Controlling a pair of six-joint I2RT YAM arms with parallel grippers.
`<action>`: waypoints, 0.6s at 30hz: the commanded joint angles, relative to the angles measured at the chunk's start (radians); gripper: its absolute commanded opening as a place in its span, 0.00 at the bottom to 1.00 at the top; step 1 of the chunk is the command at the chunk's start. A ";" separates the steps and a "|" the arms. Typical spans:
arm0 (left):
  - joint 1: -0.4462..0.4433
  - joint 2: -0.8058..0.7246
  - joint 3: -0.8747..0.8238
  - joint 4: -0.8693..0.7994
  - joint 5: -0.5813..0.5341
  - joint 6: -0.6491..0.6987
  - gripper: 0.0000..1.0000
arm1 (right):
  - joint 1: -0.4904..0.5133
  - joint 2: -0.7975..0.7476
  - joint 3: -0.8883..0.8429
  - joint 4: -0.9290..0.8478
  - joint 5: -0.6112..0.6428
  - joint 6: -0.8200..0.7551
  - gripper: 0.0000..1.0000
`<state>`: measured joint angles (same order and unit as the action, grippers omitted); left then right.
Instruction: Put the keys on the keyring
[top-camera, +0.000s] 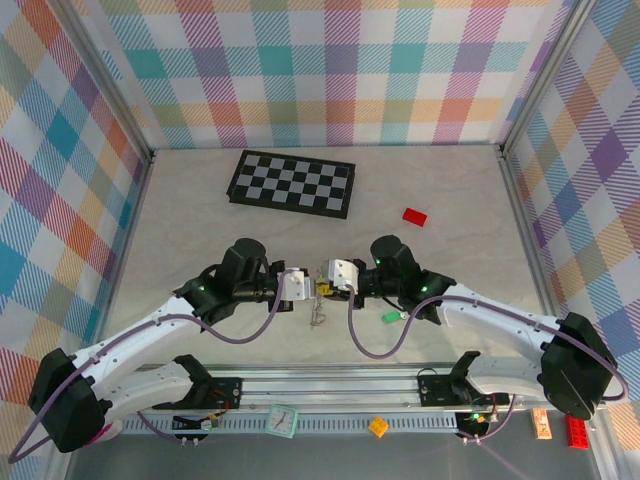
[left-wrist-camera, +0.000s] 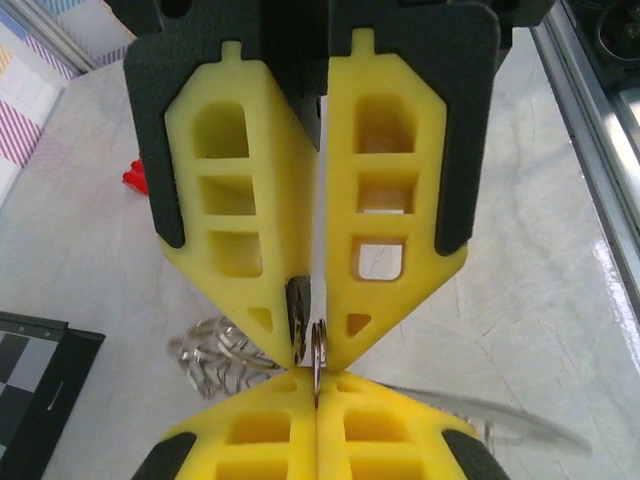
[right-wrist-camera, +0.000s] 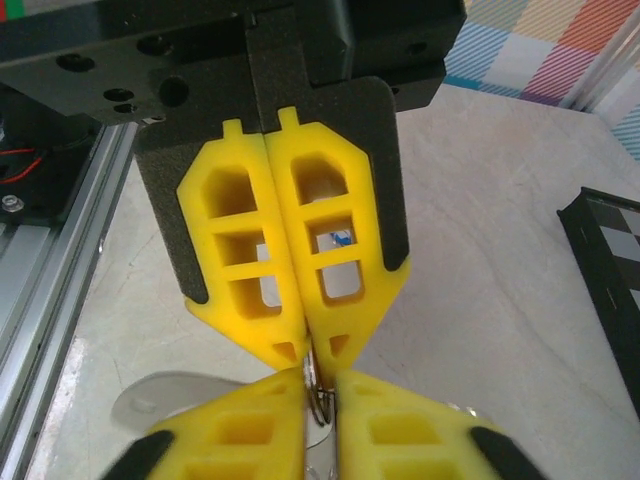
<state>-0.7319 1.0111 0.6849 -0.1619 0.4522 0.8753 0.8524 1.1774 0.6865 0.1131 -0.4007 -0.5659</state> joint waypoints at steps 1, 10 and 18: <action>-0.011 0.003 0.057 0.020 0.093 -0.028 0.00 | 0.006 0.007 -0.005 0.034 -0.013 -0.001 0.02; 0.075 -0.066 -0.054 0.160 0.117 -0.258 0.33 | -0.061 -0.018 -0.077 0.172 -0.110 0.109 0.00; 0.091 -0.127 -0.301 0.573 0.127 -0.519 0.37 | -0.090 -0.007 -0.096 0.199 -0.211 0.130 0.00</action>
<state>-0.6434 0.8909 0.4320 0.1883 0.5529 0.4835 0.7658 1.1755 0.5961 0.2447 -0.5247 -0.4587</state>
